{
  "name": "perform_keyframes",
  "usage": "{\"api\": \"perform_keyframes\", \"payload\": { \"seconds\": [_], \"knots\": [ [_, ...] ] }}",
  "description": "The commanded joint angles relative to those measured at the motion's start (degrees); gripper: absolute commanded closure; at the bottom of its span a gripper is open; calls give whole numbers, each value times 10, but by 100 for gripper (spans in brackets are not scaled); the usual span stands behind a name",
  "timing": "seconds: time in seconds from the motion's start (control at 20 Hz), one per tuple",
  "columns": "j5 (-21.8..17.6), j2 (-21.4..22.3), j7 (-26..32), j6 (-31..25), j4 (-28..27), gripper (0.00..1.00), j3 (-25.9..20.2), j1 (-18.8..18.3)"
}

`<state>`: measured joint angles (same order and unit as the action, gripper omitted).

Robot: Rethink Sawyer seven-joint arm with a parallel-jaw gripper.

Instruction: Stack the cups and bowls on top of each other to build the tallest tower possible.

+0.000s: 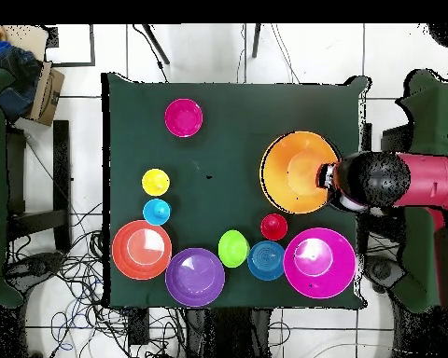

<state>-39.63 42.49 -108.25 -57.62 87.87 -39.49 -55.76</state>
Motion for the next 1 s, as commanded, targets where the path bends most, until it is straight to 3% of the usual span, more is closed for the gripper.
{"api": "perform_keyframes", "payload": {
  "seconds": [0.05, 1.0],
  "knots": [
    [-3, 16, 104, 3, 44, 100, -12, 35],
    [3, 17, 86, 5, 51, 100, -10, 47]
  ]
}}
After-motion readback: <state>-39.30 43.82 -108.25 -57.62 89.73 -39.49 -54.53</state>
